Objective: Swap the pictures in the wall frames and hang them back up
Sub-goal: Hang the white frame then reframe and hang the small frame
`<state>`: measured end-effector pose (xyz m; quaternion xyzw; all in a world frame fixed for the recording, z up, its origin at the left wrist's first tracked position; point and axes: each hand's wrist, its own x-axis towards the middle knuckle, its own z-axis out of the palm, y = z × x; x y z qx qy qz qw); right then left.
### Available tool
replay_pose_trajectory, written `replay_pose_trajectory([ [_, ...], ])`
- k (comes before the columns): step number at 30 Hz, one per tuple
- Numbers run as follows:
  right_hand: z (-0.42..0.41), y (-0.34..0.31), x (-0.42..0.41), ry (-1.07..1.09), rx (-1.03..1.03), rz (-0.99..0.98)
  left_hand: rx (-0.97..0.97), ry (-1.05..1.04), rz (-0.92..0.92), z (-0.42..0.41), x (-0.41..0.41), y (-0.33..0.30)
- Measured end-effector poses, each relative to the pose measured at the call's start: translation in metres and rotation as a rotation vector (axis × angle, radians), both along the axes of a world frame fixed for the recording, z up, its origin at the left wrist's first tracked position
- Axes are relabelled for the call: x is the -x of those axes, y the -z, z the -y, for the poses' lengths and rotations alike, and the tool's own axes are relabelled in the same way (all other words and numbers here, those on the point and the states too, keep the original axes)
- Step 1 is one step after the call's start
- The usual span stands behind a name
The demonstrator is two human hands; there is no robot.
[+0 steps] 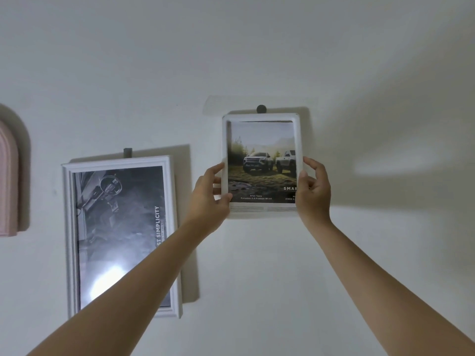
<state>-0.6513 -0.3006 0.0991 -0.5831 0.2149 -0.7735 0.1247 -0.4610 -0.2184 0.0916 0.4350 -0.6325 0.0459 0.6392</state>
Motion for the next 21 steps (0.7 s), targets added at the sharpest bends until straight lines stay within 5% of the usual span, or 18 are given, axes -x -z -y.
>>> replay_pose_trajectory([
  [8,0.009,0.015,0.001,0.172,-0.004,-0.106,0.105,-0.163,0.142,0.007,0.000,0.008],
  [21,0.006,0.017,-0.002,0.184,-0.014,-0.114,0.017,-0.171,0.120,0.009,-0.001,0.011],
])
